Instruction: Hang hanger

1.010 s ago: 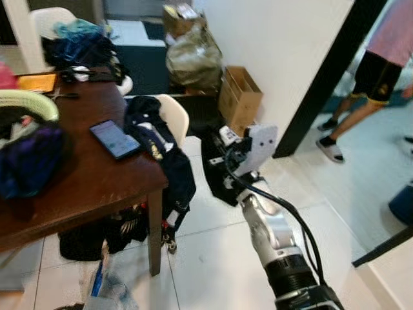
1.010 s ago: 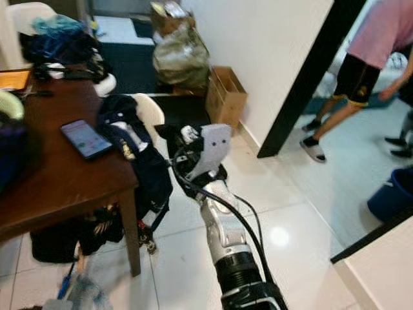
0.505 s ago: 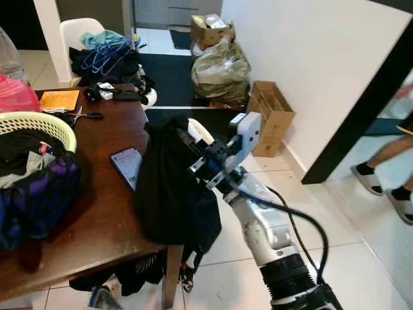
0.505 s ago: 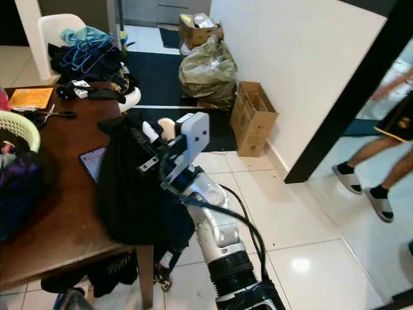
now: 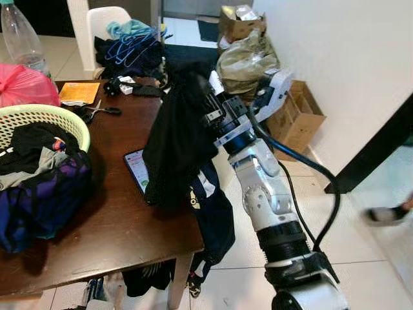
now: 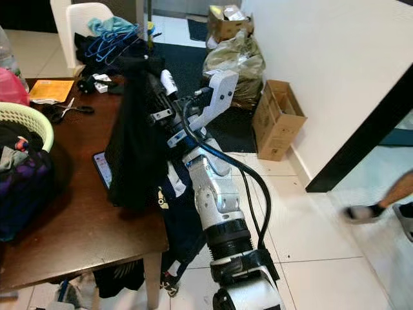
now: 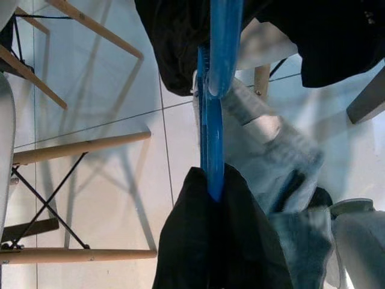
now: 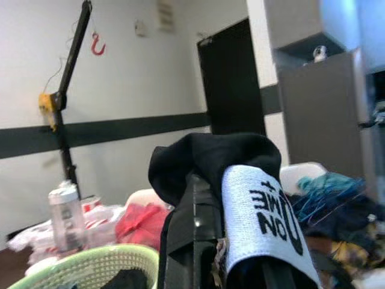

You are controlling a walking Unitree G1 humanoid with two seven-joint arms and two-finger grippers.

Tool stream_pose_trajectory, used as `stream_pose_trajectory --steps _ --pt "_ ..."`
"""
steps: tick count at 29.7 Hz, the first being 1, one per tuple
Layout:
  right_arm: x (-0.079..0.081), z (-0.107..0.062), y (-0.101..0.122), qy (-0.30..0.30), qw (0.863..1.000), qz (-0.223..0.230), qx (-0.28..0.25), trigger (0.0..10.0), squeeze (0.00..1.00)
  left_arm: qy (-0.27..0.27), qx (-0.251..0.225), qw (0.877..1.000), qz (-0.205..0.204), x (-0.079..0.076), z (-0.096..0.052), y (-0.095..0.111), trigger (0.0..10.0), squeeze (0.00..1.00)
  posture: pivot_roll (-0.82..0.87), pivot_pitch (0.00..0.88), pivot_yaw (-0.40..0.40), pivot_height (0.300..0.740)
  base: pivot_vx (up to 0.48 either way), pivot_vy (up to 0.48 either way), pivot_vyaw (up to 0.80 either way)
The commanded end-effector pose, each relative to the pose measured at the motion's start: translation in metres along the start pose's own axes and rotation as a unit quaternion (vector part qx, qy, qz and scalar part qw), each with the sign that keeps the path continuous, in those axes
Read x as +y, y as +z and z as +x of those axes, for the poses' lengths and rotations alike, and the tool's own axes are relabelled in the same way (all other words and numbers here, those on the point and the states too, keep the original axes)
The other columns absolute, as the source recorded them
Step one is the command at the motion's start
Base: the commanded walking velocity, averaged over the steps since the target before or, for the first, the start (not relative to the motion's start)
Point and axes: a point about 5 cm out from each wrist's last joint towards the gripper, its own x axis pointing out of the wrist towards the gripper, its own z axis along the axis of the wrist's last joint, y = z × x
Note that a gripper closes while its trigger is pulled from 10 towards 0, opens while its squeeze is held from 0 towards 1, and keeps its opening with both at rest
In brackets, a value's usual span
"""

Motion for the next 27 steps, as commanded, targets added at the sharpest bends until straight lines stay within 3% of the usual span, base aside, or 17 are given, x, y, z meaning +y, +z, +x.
stream_pose_trajectory --steps 1,7,11,16,17,18,19,20,21,23,25,27 --pt "0.015 0.011 -0.003 0.008 1.000 0.019 -0.020 10.0 0.00 -0.008 -0.006 1.000 -0.002 -0.005 -0.003 0.001 10.0 0.00 0.13 0.092 -0.052 0.740 0.000 0.000 0.00" --pt "0.018 0.020 -0.016 -0.017 1.000 -0.007 0.005 10.0 0.00 -0.002 -0.002 1.000 -0.006 -0.005 -0.007 -0.002 10.0 0.00 0.15 0.101 -0.063 0.740 0.000 0.000 0.00" --pt "0.033 0.028 -0.034 -0.012 1.000 -0.004 0.023 10.0 0.00 0.003 0.001 1.000 -0.008 -0.005 -0.011 -0.005 10.0 0.00 0.17 0.111 -0.070 0.740 0.000 0.000 0.00" --pt "0.042 0.038 -0.036 -0.009 1.000 -0.003 0.013 10.0 0.00 0.004 0.001 1.000 -0.008 -0.005 -0.012 -0.006 10.0 0.00 0.17 0.114 -0.073 0.740 0.000 0.000 0.00" --pt "0.051 0.039 -0.045 0.017 0.999 0.010 0.035 10.0 0.33 0.004 0.002 1.000 -0.008 -0.005 -0.012 -0.006 10.0 0.00 0.18 0.114 -0.078 0.740 0.000 0.000 0.00" --pt "0.064 0.036 -0.057 0.062 0.996 0.022 0.066 10.0 0.88 0.005 0.002 1.000 -0.009 -0.005 -0.013 -0.006 10.0 0.00 0.18 0.114 -0.078 0.740 0.000 0.000 0.00" --pt "0.064 0.036 -0.057 0.062 0.996 0.022 0.066 10.0 0.88 0.005 0.002 1.000 -0.009 -0.005 -0.013 -0.006 10.0 0.00 0.18 0.114 -0.078 0.740 0.000 0.000 0.00" --pt "0.079 0.029 -0.074 0.122 0.985 0.008 0.118 10.0 1.00 0.005 0.002 1.000 -0.009 -0.006 -0.013 -0.006 10.0 0.00 0.18 0.112 -0.080 0.740 0.000 0.000 0.00" --pt "0.088 0.022 -0.086 0.161 0.975 -0.003 0.153 10.0 1.00 0.005 0.002 1.000 -0.009 -0.006 -0.013 -0.006 10.0 0.00 0.18 0.112 -0.080 0.740 0.000 0.000 0.00" --pt "0.088 0.022 -0.086 0.161 0.975 -0.003 0.153 10.0 1.00 0.005 0.002 1.000 -0.009 -0.006 -0.013 -0.006 10.0 0.00 0.18 0.112 -0.080 0.740 0.000 0.000 0.00" --pt "0.091 0.003 -0.107 0.181 0.959 -0.043 0.214 10.0 1.00 0.008 0.004 1.000 -0.011 -0.006 -0.014 -0.007 10.0 0.00 0.19 0.113 -0.085 0.740 0.000 0.000 0.00" --pt "0.089 -0.001 -0.111 0.170 0.957 -0.054 0.227 10.0 1.00 0.009 0.004 1.000 -0.012 -0.005 -0.014 -0.007 10.0 0.00 0.19 0.113 -0.085 0.740 0.000 0.000 0.00"
